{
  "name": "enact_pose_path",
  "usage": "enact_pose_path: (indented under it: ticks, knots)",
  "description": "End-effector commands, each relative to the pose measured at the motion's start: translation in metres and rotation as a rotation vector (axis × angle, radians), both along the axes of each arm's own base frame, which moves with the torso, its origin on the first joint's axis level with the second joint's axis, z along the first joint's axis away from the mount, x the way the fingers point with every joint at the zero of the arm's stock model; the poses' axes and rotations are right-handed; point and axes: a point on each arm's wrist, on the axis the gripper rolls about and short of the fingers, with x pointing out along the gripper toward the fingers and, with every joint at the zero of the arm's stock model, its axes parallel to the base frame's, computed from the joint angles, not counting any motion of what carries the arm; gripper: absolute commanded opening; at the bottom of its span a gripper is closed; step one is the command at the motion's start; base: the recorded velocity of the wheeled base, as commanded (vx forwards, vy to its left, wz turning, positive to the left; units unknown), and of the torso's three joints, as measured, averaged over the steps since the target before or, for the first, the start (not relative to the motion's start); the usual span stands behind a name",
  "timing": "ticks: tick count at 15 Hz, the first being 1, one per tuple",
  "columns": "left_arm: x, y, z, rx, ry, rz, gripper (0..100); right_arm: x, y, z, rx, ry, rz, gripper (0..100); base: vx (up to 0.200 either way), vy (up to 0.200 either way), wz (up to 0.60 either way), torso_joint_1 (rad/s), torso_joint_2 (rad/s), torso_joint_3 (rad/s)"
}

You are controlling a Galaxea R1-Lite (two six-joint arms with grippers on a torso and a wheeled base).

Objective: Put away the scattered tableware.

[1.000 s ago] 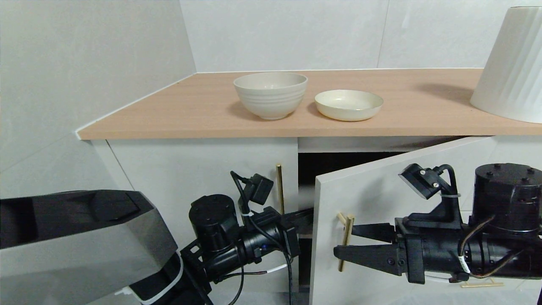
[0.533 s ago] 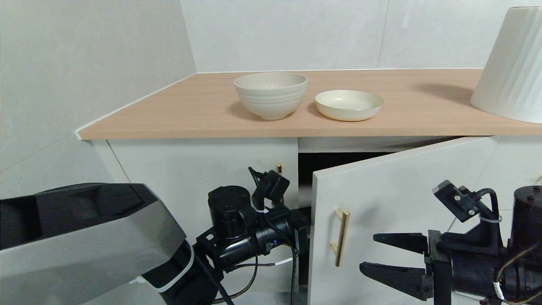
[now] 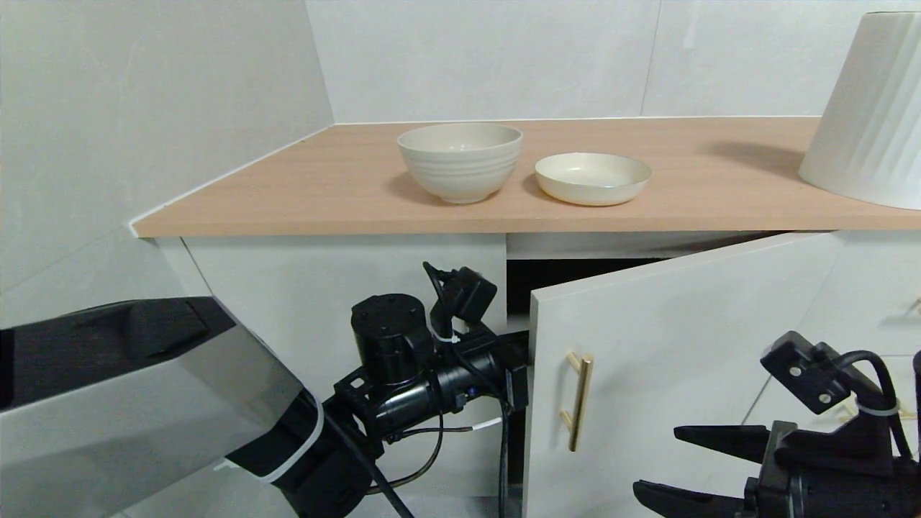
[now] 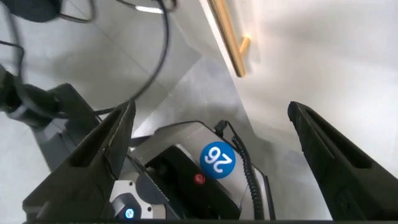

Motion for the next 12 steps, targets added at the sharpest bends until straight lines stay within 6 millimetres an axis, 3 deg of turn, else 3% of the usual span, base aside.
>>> enact_pose_path:
  ticks: [1,4,10,12]
  knots:
    - [0.001,-0.001,0.001,-0.005,-0.004,-0.001,0,-0.005,-0.004,0.008,0.029,-0.034,0.003,100,0.0,0.0,0.0,0.0,0.0,0.0]
    - [-0.002,-0.005,0.004,-0.012,-0.01,-0.013,0,-0.004,-0.002,0.006,0.019,-0.023,0.009,100,0.0,0.0,0.0,0.0,0.0,0.0]
    - [-0.005,-0.012,0.003,-0.018,0.0,-0.031,0,-0.01,0.002,0.003,-0.006,-0.001,0.048,100,-0.2,0.0,0.0,0.002,0.0,0.005]
    - [-0.002,-0.017,-0.001,-0.018,0.0,-0.039,0,-0.01,0.002,0.002,-0.014,-0.005,0.056,100,0.0,0.0,0.0,0.0,0.0,0.0]
